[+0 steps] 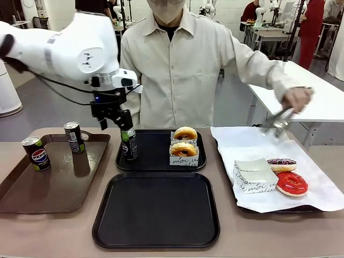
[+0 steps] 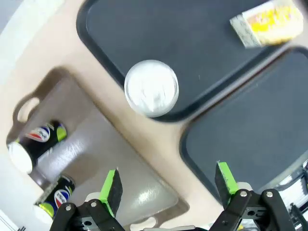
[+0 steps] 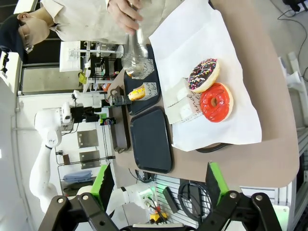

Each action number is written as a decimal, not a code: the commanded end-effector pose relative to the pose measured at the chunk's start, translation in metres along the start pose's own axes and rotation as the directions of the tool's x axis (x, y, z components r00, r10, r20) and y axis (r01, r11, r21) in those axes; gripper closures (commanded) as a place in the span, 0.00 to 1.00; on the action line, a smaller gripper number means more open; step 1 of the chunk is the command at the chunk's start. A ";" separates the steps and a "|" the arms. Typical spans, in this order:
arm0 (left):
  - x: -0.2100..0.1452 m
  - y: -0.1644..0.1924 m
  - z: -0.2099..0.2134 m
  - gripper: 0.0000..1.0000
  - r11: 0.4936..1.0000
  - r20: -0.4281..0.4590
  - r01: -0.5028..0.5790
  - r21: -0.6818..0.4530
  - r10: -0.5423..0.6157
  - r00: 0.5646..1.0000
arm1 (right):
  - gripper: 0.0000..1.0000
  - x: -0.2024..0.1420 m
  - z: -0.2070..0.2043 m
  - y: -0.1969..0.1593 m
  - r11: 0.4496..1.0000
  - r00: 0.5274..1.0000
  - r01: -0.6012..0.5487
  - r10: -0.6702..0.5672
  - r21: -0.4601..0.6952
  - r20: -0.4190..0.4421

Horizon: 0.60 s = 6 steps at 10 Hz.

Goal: Set up donuts and drinks on trays.
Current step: Pick up one Pepsi coke and place it on the Flat Tray.

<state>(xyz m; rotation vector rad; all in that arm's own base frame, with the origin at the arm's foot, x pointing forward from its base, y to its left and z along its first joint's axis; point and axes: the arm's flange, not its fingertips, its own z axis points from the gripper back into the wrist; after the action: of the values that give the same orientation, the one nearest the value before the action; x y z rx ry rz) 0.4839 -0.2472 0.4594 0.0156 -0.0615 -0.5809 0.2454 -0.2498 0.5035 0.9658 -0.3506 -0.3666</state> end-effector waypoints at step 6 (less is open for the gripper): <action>-0.147 0.050 0.002 0.00 0.997 0.056 -0.031 -0.063 0.035 0.998 | 0.00 0.000 0.000 0.000 1.000 1.000 -0.017 0.017 0.024 0.010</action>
<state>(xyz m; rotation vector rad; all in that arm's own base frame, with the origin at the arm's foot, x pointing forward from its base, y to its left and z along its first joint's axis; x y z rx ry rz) 0.3865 -0.1326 0.4561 -0.0114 -0.1002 -0.5598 0.2452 -0.2499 0.5036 0.9655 -0.3510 -0.3668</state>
